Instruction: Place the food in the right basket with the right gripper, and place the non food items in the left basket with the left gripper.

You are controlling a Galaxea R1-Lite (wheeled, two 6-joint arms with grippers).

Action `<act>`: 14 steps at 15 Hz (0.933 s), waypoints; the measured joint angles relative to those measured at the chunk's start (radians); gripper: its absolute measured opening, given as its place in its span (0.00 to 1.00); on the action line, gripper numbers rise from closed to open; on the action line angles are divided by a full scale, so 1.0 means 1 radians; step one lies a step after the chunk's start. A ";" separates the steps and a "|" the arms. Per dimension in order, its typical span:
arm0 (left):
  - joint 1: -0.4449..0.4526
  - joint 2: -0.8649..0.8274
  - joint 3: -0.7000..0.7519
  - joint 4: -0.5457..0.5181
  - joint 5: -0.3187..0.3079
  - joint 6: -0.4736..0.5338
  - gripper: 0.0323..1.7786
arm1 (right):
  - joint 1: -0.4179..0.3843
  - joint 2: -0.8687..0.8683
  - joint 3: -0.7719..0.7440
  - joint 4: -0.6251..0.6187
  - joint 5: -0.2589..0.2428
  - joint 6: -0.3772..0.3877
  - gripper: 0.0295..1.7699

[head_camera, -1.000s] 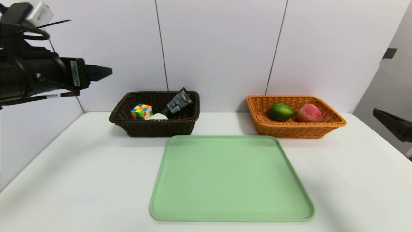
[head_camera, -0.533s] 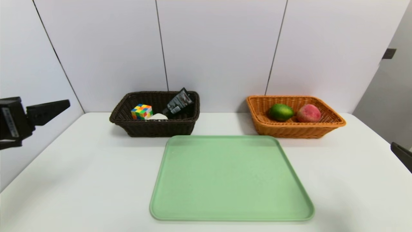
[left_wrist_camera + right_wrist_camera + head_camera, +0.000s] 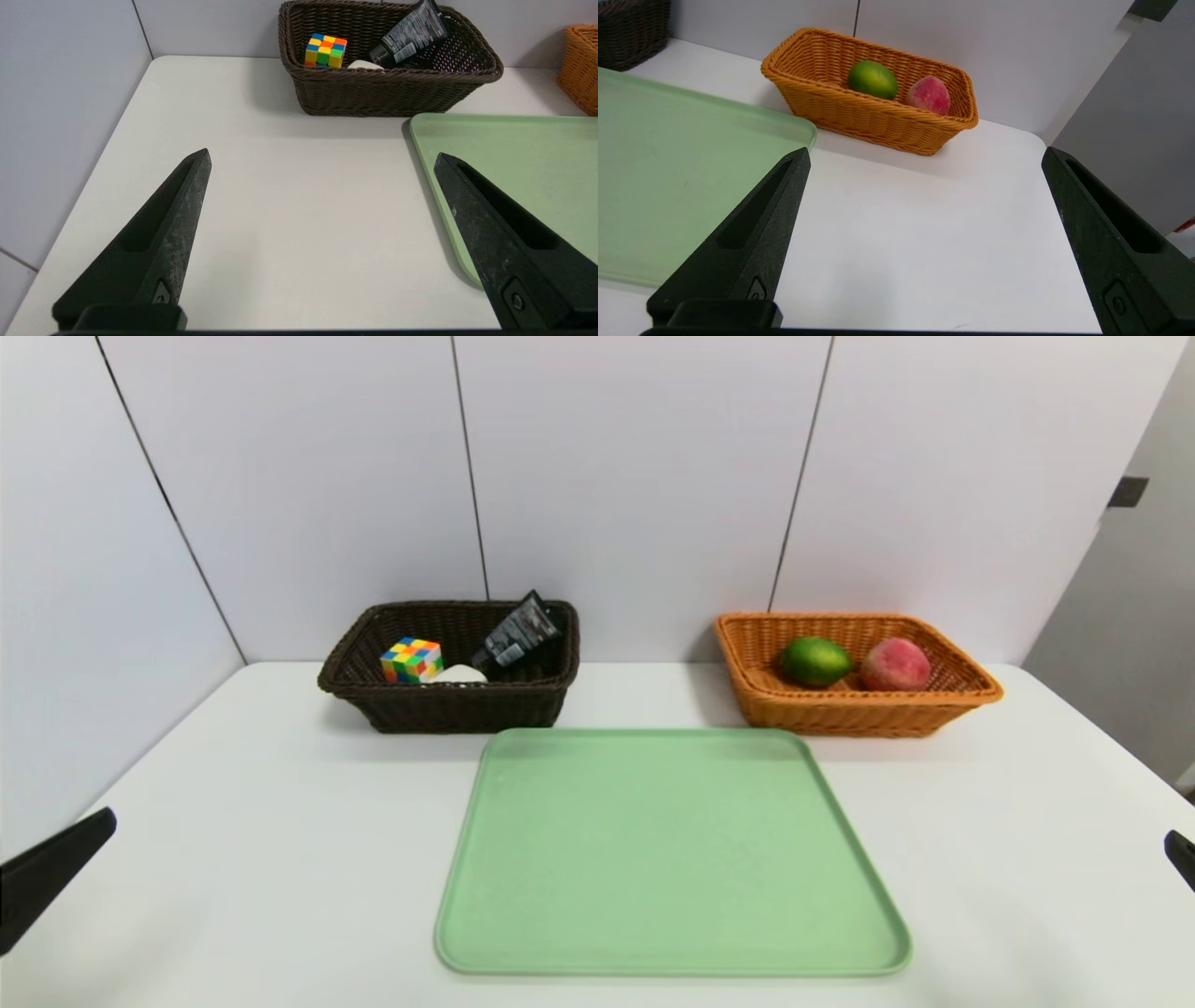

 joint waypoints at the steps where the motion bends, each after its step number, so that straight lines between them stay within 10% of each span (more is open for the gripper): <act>1: 0.007 -0.047 0.038 0.006 -0.012 -0.012 0.95 | -0.002 -0.025 0.016 0.010 0.006 0.001 0.97; 9: 0.016 -0.282 0.159 0.059 -0.045 -0.092 0.95 | 0.010 -0.257 -0.001 0.298 0.046 0.004 0.97; 14: 0.016 -0.389 0.189 0.043 -0.070 -0.113 0.95 | 0.011 -0.341 -0.010 0.269 0.084 0.014 0.97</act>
